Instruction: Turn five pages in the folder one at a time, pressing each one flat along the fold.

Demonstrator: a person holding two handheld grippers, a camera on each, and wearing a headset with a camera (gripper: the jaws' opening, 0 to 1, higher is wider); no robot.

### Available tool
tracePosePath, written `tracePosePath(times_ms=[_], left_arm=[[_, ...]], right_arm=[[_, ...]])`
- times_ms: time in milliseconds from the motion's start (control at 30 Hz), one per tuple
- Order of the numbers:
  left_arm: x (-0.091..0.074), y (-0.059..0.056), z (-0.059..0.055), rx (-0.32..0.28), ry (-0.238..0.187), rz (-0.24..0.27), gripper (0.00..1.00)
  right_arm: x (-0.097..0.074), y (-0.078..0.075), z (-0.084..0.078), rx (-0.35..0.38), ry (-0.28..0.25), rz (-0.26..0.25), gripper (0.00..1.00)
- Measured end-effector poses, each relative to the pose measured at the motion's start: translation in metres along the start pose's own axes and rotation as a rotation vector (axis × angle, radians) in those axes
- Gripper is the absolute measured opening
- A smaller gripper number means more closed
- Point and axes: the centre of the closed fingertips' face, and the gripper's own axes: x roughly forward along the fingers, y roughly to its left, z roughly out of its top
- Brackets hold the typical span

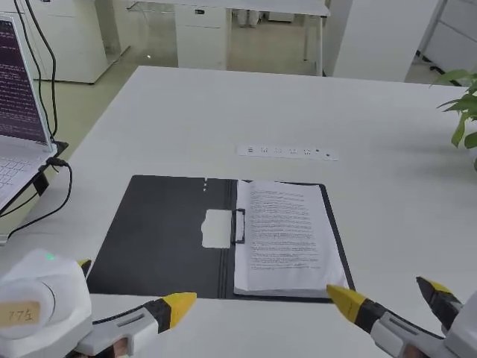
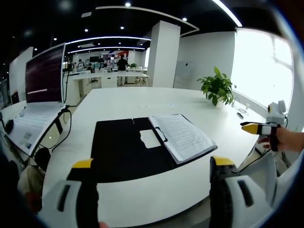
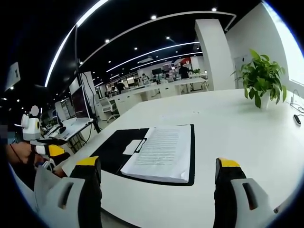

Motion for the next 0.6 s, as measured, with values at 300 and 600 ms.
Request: tracePosePath(times_ms=[300, 600], left_arm=[[-0.0013, -0.0022, 0.0025, 0.002, 0.0, -0.005, 0.99], [0.0015, -0.0081, 0.0012, 0.013, 0.009, -0.018, 0.99]], right_arm=[[-0.0035, 0.0023, 0.0019, 0.013, -0.017, 0.007, 0.99], [-0.0083, 0.0003, -0.0005, 0.015, -0.012, 0.001, 0.98]])
